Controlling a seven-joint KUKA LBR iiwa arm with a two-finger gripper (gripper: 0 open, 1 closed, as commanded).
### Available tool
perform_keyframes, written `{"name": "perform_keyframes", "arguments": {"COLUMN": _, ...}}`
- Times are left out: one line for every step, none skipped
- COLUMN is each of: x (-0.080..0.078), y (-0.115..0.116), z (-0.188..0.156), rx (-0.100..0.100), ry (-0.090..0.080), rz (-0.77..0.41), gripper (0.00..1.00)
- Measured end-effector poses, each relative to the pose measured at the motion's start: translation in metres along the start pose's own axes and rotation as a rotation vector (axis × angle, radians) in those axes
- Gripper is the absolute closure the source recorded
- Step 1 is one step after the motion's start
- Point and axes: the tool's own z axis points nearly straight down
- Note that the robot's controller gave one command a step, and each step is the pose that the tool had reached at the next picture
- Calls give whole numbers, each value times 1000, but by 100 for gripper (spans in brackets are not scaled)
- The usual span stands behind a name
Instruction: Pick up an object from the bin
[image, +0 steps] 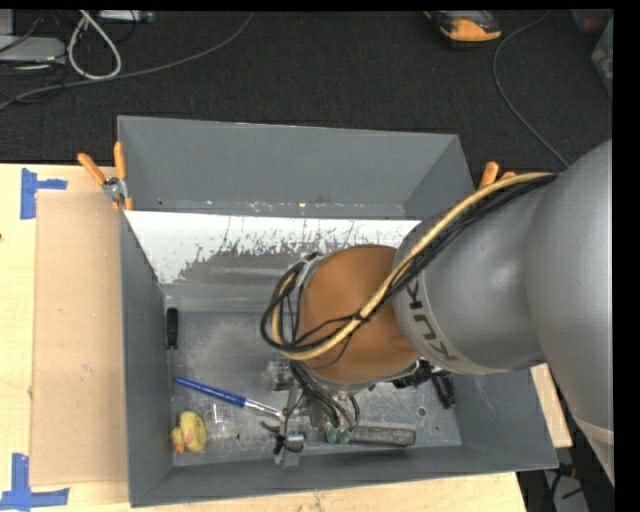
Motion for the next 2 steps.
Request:
{"name": "perform_keyframes", "arguments": {"x": -2, "y": -1, "z": -3, "rx": -1, "ry": -7, "rz": 5, "gripper": 0}}
{"name": "perform_keyframes", "arguments": {"x": -14, "y": -30, "z": 53, "rx": -2, "ry": -5, "rz": 164, "gripper": 0}}
